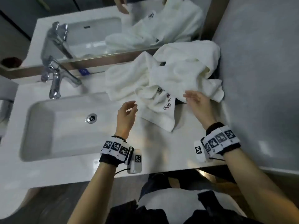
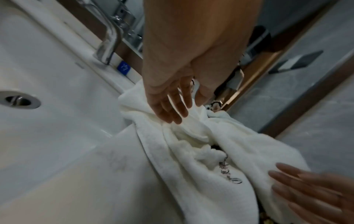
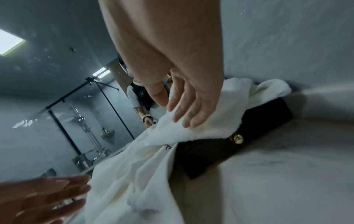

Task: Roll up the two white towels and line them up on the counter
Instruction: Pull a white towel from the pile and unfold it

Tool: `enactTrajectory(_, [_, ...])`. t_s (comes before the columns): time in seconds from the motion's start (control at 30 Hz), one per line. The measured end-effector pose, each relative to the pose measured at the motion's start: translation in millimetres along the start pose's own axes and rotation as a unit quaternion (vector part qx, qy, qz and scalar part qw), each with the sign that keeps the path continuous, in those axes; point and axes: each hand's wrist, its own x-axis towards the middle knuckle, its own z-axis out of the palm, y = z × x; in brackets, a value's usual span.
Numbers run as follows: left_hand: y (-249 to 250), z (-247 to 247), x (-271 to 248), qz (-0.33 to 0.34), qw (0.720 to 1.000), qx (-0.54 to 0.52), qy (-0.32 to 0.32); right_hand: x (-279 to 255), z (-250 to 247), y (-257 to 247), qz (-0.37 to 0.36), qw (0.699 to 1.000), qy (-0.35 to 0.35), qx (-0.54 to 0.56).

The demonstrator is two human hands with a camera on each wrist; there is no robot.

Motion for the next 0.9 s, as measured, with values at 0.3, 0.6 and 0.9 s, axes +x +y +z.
enactTrajectory(0.3, [-9.3, 9.1, 23.6, 0.111, 0.921, 0.323, -0.188, 9.0, 43.8, 9.9, 0.134, 0.982, -0.023, -0.129])
enactTrajectory(0.6, [-16.2, 22.2, -5.3, 0.169, 0.865, 0.431, -0.194, 3.6, 64.9, -24.7, 0.164, 0.978, -0.129, 0.025])
enactTrajectory(0.9, [11.9, -5.8, -9.2, 0.214, 0.909, 0.351, -0.070, 8.7, 57.4, -38.8, 0.060, 0.979, -0.179, -0.080])
